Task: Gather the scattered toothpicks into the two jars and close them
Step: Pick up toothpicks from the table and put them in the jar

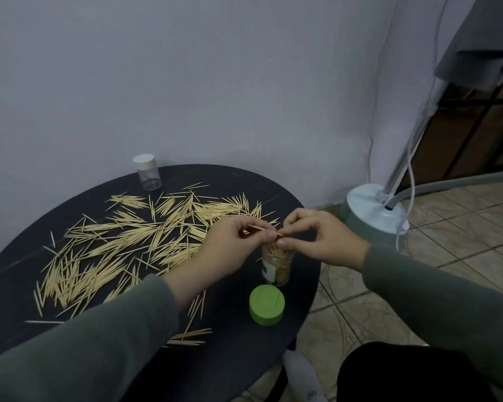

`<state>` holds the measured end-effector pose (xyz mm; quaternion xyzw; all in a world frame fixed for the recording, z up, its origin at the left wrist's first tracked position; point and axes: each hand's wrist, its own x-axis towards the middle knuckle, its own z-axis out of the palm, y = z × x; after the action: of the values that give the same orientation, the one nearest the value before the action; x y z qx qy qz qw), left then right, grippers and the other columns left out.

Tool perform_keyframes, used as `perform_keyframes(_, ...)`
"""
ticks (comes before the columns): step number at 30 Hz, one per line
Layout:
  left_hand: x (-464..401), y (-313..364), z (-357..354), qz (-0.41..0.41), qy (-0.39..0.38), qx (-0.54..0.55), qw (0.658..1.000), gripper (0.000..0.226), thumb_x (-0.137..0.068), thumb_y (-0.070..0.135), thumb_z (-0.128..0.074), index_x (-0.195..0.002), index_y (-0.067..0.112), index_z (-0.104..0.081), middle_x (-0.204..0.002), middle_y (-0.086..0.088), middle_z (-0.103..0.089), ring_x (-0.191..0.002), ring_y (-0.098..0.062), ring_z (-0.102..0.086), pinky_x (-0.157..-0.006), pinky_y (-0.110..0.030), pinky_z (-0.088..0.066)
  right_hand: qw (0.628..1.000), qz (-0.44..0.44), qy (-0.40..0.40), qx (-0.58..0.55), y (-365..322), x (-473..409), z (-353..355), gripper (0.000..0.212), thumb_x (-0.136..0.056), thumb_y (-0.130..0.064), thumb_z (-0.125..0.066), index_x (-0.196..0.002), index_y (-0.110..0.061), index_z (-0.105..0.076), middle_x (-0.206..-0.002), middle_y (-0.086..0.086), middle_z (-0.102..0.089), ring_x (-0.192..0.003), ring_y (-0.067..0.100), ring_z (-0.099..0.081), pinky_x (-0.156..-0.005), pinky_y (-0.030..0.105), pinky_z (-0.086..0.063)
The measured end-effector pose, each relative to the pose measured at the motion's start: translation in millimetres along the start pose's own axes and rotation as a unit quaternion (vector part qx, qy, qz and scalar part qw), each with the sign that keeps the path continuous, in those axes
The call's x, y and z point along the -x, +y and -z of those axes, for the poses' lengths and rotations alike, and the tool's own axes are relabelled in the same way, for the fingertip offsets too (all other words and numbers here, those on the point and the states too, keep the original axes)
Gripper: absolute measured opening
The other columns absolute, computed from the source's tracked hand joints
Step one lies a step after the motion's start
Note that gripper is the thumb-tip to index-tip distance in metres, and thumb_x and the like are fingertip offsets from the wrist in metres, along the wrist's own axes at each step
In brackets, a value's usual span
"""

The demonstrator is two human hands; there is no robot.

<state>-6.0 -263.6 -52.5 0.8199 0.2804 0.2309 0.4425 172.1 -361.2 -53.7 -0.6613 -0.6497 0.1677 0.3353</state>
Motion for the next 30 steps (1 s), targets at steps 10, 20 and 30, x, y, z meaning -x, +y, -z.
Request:
perform_keyframes(10,-7.4,-1.3,4.4,-0.139,-0.053,-0.296,0.944,0.023,-0.096,0.042,-0.046,-0.110,0.029,-0.058,-0.109,0.011,-0.053,-0.105,-0.007,-0.045,-0.094,-0.030,-0.042,0.996,-0.021,-0.065,0.049,1.3,1.8,8.1,0.066,-0.049,-0.072,-0.071,-0.110,-0.050,-0.059,-0.095,-0.021,-0.066,-0.089,0.007,-0.054,-0.078,0.026,-0.046)
perform_keyframes(20,-8.3,-22.1,23.6,-0.198,-0.062,-0.179,0.962,0.027,-0.079,0.050,-0.065,-0.097,0.032,-0.074,-0.096,0.017,-0.059,-0.095,0.001,-0.054,-0.083,-0.013,-0.041,0.995,-0.027,-0.072,0.068,-0.7,-7.6,1.6,0.064,-0.054,-0.069,-0.074,-0.111,-0.042,-0.064,-0.097,-0.024,-0.063,-0.088,-0.002,-0.054,-0.074,0.021,-0.046)
perform_keyframes(30,-17.3,-24.0,18.8,-0.037,0.036,-0.079,0.996,0.012,-0.095,0.028,-0.056,-0.102,0.030,-0.066,-0.102,0.010,-0.062,-0.091,-0.003,-0.055,-0.081,-0.026,-0.045,0.967,-0.036,-0.153,0.200,18.2,-22.5,8.1,0.076,-0.066,-0.054,-0.079,-0.134,-0.043,-0.047,-0.114,-0.024,-0.052,-0.099,-0.001,-0.044,-0.093,0.023,-0.036)
